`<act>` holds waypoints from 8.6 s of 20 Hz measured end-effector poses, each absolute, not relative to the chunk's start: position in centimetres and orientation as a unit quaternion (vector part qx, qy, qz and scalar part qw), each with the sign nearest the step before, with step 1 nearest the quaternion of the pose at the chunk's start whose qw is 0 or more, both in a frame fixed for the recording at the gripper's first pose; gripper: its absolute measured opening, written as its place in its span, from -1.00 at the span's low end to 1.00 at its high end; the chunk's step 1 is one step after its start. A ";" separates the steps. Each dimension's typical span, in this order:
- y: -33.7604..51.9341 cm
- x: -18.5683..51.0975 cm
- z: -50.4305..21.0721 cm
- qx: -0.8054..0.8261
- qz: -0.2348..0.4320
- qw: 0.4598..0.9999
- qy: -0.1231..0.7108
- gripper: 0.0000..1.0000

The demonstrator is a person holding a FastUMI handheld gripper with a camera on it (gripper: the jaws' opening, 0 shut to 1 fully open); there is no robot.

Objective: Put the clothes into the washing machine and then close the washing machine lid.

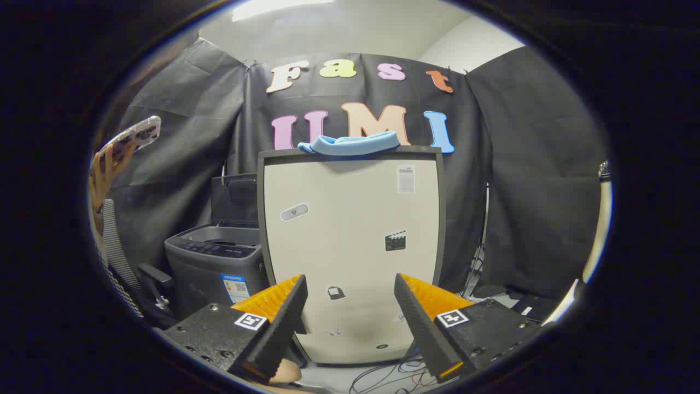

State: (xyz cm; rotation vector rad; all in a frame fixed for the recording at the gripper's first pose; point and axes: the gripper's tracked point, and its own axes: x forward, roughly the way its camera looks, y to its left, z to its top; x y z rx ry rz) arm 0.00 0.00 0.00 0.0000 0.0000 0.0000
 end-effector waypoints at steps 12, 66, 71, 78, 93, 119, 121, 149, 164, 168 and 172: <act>0.0 0.0 0.0 0.000 0.000 1.000 0.000 0.94; 3.7 30.8 19.8 -0.045 -0.092 0.981 0.164 0.96; 4.4 30.9 19.7 -0.029 -0.101 0.979 0.177 0.36; 6.8 30.6 19.9 -0.034 -0.109 0.979 0.167 -0.93; 31.3 33.0 20.8 -0.025 0.111 0.985 0.129 -0.97; 39.5 43.9 20.1 -0.011 0.112 0.990 0.085 0.92; 39.0 45.7 20.6 -0.013 0.089 0.993 0.071 0.92; 36.9 43.1 17.7 0.017 0.092 0.988 0.124 0.98; 36.9 43.4 19.1 -0.029 0.101 0.982 0.159 0.95; 36.7 43.0 19.9 -0.015 0.105 0.983 0.149 0.91; 36.3 42.6 20.8 -0.004 0.110 0.985 0.130 0.91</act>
